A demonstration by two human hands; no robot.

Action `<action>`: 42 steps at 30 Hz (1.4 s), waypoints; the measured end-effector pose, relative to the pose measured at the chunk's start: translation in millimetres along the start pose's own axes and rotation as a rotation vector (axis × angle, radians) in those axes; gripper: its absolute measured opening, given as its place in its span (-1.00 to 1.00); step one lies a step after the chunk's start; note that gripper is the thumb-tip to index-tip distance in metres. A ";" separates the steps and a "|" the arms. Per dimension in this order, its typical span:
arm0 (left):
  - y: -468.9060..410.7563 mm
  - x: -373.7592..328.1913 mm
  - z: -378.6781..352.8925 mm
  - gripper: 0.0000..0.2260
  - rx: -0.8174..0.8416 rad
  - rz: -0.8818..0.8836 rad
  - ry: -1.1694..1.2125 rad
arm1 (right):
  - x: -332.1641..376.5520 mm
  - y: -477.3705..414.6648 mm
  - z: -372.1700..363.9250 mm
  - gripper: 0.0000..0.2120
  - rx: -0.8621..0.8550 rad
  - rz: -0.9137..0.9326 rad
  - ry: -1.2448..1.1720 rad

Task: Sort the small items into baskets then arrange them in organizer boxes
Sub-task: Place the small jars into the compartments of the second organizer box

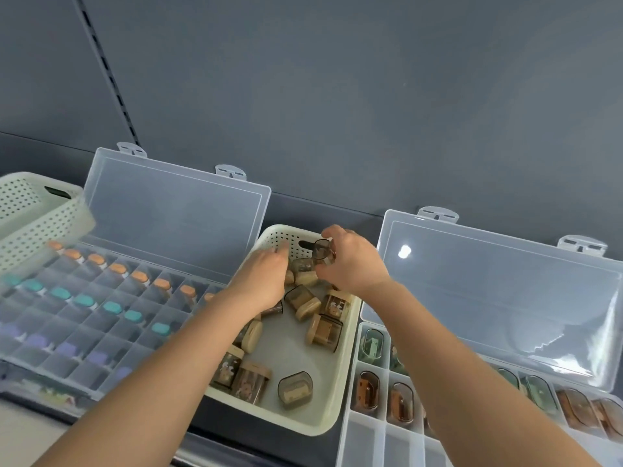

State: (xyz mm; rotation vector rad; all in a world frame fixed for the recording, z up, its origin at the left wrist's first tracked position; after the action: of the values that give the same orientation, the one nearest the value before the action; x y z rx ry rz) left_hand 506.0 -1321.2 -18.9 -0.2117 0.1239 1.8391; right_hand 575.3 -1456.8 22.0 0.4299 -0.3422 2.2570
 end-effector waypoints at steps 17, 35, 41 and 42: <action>-21.6 -63.9 -17.0 -0.73 0.049 -0.130 0.032 | -26.0 36.3 33.1 -0.64 -0.235 -0.008 -0.109; 25.1 -83.8 32.4 -0.65 -0.121 -0.100 0.591 | -59.8 115.8 63.5 -0.61 -0.276 -0.106 -0.596; 63.7 -132.5 34.3 -0.51 0.099 -0.230 0.773 | -80.7 170.1 89.3 -0.62 -0.304 -0.166 -0.658; 69.0 -142.0 34.1 -0.54 0.119 -0.258 0.760 | -85.5 179.5 94.8 -0.62 -0.302 -0.181 -0.655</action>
State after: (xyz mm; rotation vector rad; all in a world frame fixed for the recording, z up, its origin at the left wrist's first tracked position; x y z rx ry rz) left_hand 474.4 -1467.2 42.4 -0.7973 0.6978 1.4089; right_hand 511.7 -1665.3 53.8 0.9884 -0.9222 1.7978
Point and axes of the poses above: each hand's wrist, its own y-axis away from the middle knuckle, its own z-axis out of the back of the hand, x = y × z, the point moved 3 cm from there along -y, towards the middle knuckle, and after that the axes turned 4 degrees about z, right-handed, at the moved point
